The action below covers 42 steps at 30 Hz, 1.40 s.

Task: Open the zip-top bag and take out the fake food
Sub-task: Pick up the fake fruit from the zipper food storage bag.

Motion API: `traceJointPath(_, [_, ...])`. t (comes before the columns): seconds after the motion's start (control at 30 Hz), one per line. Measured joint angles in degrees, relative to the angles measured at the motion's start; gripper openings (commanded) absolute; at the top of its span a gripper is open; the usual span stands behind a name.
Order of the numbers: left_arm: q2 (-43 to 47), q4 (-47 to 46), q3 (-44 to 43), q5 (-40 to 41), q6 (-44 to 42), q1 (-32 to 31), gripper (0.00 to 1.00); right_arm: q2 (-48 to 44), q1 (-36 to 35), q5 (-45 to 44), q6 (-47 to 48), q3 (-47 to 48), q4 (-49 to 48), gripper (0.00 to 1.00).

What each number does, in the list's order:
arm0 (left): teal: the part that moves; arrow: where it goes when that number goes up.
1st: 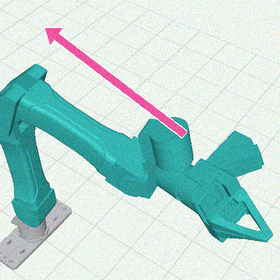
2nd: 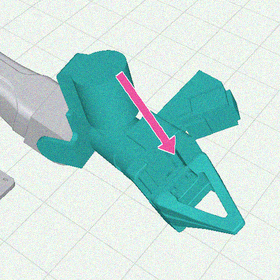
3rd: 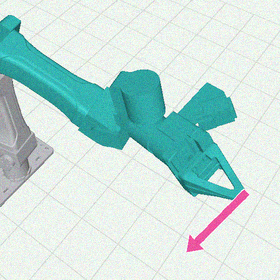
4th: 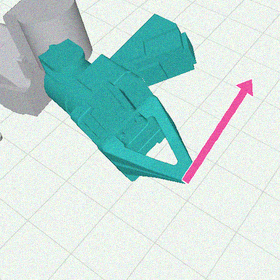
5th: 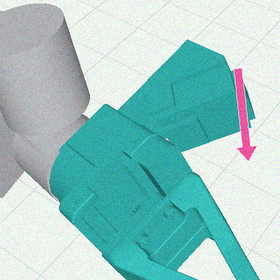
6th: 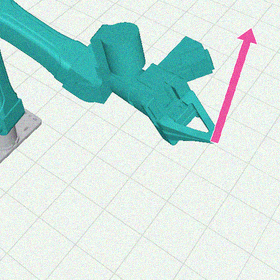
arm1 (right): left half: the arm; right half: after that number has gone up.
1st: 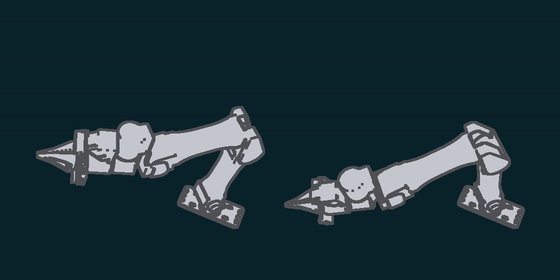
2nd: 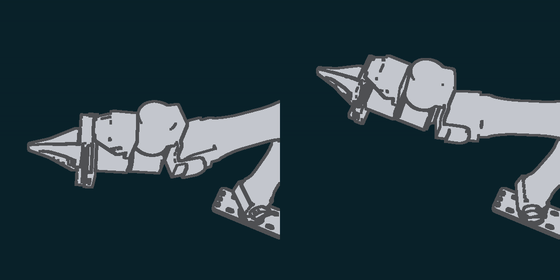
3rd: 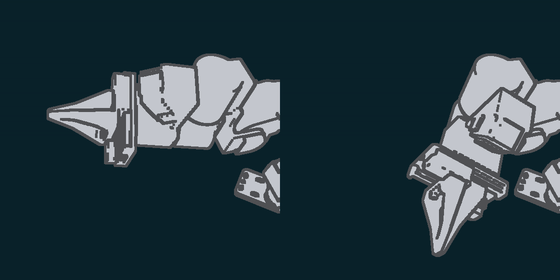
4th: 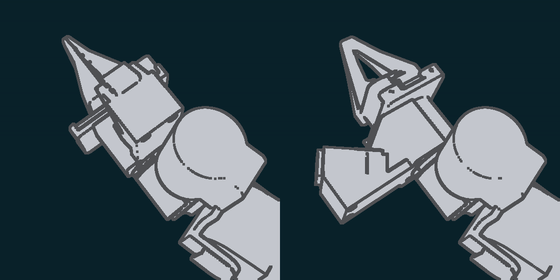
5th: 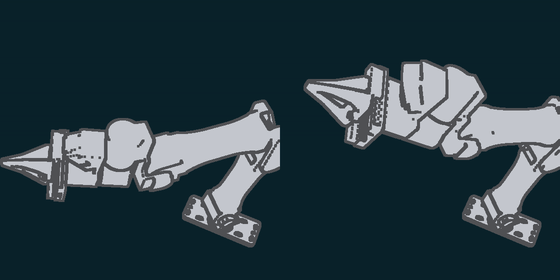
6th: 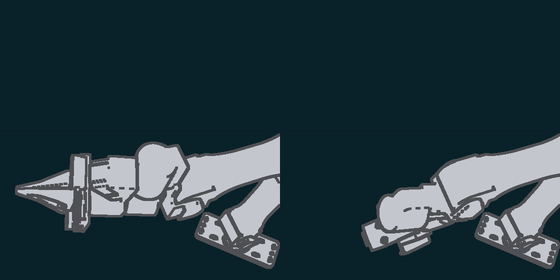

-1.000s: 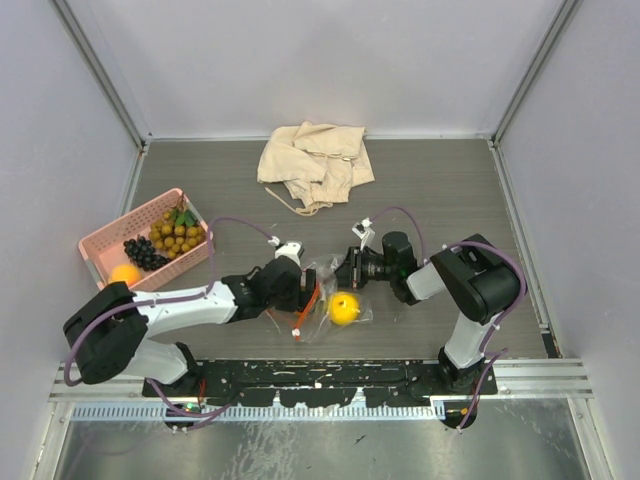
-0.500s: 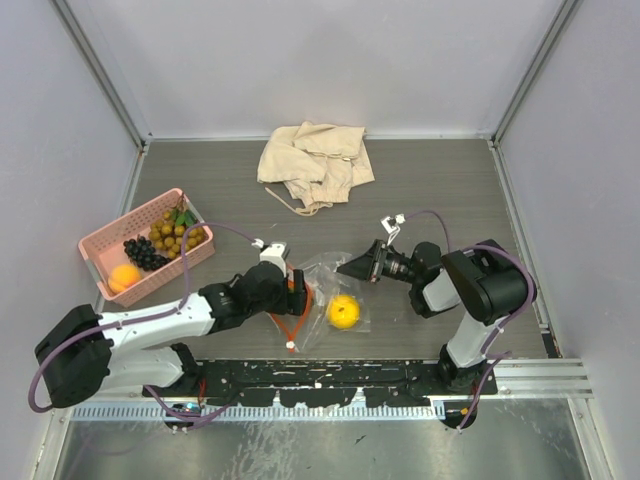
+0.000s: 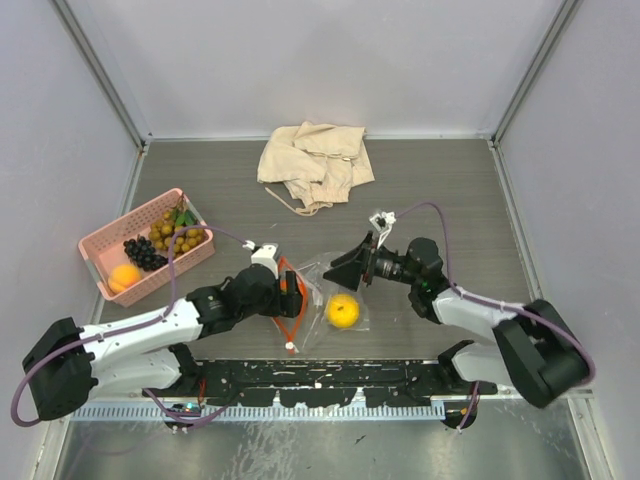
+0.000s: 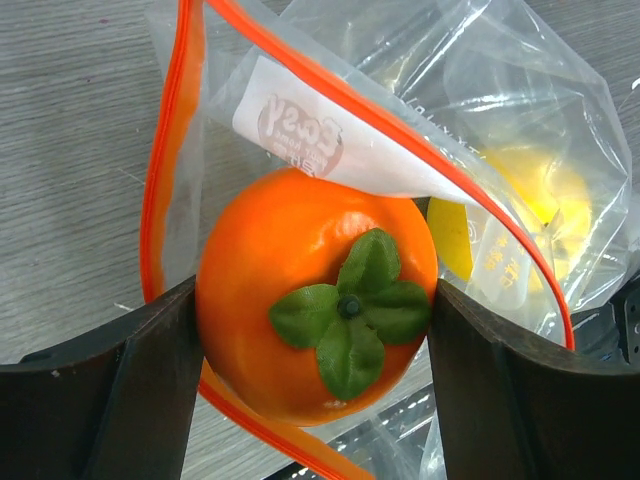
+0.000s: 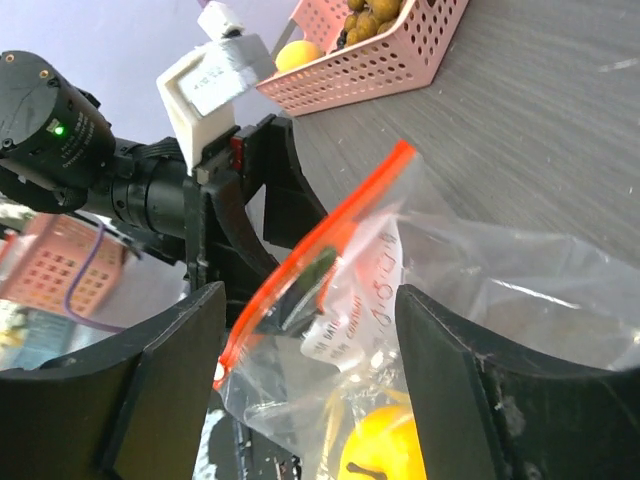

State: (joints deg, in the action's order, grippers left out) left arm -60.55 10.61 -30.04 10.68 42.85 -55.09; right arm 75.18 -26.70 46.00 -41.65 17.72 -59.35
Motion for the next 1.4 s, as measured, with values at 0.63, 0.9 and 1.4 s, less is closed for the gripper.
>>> traceJointPath(0.63, [3.0, 2.3, 0.0, 0.0, 0.2, 0.0, 0.38, -5.1, -11.1, -24.6, 17.9, 6.0, 38.8, 0.66])
traceJointPath(0.9, [4.2, 2.4, 0.9, -0.4, 0.2, 0.0, 0.38, -2.5, -11.8, -27.1, 18.4, 6.6, 39.8, 0.21])
traceJointPath(1.4, [14.2, 4.0, 4.2, -0.4, 1.6, 0.0, 0.37, -4.7, -12.1, -29.6, 17.9, 5.9, 39.7, 0.01])
